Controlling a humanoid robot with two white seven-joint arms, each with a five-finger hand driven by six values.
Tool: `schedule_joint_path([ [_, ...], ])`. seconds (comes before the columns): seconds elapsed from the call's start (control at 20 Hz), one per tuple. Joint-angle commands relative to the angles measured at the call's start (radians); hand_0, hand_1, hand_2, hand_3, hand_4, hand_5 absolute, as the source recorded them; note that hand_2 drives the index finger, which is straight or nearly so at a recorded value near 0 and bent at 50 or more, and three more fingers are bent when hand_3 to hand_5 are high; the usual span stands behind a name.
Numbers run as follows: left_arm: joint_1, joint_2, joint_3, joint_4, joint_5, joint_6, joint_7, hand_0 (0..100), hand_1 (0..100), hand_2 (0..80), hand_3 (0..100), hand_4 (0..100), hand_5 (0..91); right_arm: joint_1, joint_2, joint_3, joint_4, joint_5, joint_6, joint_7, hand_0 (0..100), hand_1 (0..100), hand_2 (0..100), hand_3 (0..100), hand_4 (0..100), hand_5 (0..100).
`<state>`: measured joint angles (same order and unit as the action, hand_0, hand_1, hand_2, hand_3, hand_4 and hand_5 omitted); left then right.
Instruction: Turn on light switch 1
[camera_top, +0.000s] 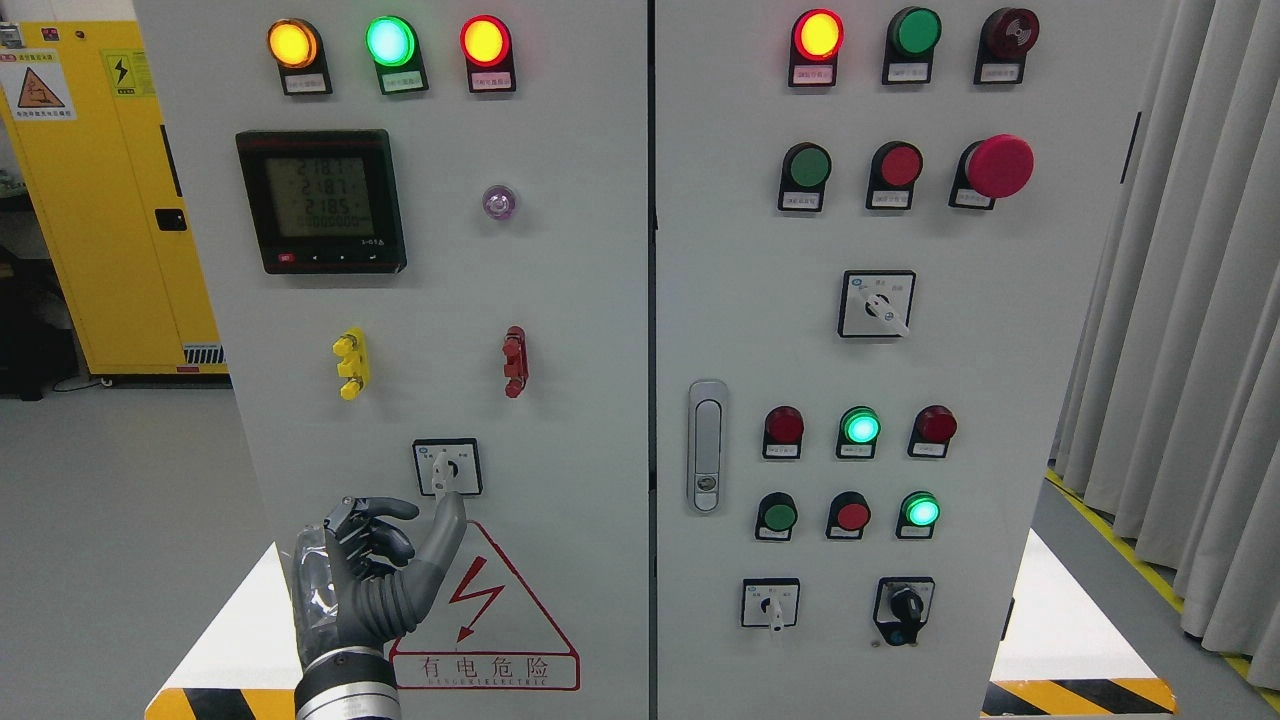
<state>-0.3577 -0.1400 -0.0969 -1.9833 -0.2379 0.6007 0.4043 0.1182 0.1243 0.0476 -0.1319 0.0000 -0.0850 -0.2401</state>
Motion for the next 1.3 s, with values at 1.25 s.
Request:
schedule_joint_path([
  [1.25,-0.053,-0.009,-0.001,0.057,-0.004,0.034,0.002,20,74,61.7,92,85,77.8,0.001,0.000,0.000,0.000,-0.029,0.001,-0.001,0,50,4,0,0,0],
])
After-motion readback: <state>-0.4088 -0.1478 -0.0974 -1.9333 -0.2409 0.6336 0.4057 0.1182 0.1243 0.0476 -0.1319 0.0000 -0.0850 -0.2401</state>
